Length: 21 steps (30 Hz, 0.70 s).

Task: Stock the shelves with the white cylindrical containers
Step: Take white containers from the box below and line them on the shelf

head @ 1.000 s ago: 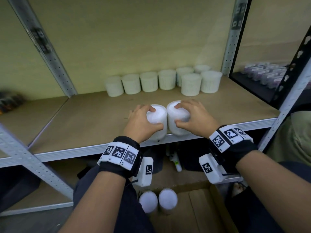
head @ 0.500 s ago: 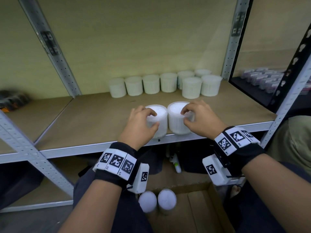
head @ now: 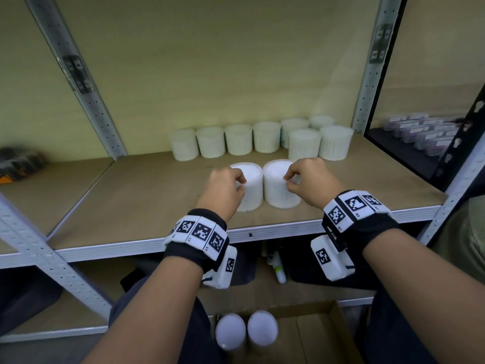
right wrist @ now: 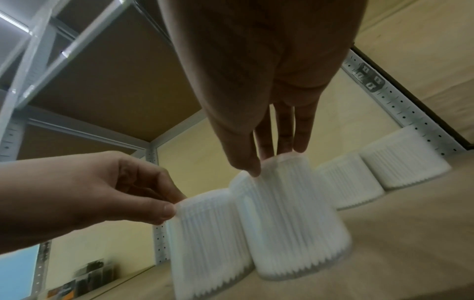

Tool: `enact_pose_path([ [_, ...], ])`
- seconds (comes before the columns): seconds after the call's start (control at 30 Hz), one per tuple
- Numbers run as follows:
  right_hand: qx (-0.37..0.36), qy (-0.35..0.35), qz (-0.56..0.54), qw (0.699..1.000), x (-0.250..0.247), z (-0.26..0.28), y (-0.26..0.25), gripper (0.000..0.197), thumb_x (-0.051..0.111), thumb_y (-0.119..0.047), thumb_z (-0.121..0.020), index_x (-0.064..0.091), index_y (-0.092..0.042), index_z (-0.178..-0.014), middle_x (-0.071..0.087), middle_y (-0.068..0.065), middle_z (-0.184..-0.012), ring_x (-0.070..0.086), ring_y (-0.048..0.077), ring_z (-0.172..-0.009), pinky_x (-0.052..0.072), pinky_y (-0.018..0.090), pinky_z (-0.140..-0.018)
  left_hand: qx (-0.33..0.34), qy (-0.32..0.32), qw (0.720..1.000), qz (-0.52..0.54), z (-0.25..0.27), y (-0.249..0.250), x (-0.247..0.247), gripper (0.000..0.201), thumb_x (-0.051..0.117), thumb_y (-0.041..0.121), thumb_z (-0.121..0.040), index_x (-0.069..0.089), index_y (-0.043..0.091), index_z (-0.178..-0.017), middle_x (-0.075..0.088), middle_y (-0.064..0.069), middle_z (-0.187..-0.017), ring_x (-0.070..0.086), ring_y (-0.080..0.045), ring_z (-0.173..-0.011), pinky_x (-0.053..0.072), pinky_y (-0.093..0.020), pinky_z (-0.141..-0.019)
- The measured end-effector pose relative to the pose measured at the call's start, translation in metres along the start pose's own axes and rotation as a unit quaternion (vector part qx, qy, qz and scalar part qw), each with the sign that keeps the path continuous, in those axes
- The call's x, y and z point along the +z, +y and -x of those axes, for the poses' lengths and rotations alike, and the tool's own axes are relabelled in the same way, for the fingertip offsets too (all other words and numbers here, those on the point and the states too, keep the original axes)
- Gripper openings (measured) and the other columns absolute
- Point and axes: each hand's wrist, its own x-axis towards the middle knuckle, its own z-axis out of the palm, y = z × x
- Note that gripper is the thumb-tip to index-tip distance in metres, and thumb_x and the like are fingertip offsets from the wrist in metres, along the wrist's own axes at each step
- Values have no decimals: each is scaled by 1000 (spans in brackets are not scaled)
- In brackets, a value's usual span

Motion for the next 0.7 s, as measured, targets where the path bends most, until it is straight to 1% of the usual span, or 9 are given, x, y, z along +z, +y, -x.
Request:
enact_pose_path([
  [0.1, 14, -1, 10, 1000, 4, -23, 2, 18, 61, -12, -86, 74, -11, -98, 70, 8, -107, 62, 26, -102, 50, 32, -87, -11, -10, 1000, -1, -24, -6, 5, 19, 56, 6, -87, 70, 10, -99, 68, -8, -107, 62, -22, -98, 44, -23, -79],
  [0.27, 26, 0, 27, 999, 9, -57, 4, 21, 60, -13, -90, 72, -12, -106, 68, 8, -113, 62, 26, -105, 47, 29, -85, -17, -19, 1000, -8, -66, -14, 14, 19, 56, 5, -90, 70, 7, -103, 65, -10, -115, 62, -23, -104, 41, -19, -80],
  [0.33, 29, -4, 27, 999, 12, -73, 7, 21, 59, -13, -90, 73, -13, -106, 68, 8, -113, 63, 25, -104, 47, 28, -86, -25, -20, 999, -4, -82, -18, 18, 19, 56, 6, -90, 70, 7, -103, 64, -10, -117, 63, -23, -104, 43, -19, -79],
  [0.4, 30, -10, 27, 999, 15, -89, 10, 22, 58, -13, -91, 73, -13, -106, 69, 8, -113, 63, 25, -105, 47, 28, -86, -28, -18, 999, 1, -98, -23, 24, 18, 57, 6, -90, 71, 7, -102, 65, -11, -117, 64, -24, -103, 44, -20, -80],
  [0.53, 32, -7, 22, 999, 22, -117, 15, 21, 59, -13, -91, 74, -11, -106, 71, 9, -112, 63, 25, -106, 49, 31, -92, -30, -18, 999, 2, -127, -32, 33, 19, 57, 5, -90, 70, 6, -103, 66, -11, -114, 63, -23, -102, 41, -17, -78],
  [0.7, 37, 2, 21, 999, 32, -147, 26, 20, 60, -12, -90, 74, -12, -104, 71, 9, -111, 65, 27, -102, 51, 33, -91, -29, -11, 999, 10, -148, -37, 43, 19, 57, 6, -89, 71, 6, -101, 67, -11, -113, 63, -22, -102, 39, -15, -78],
])
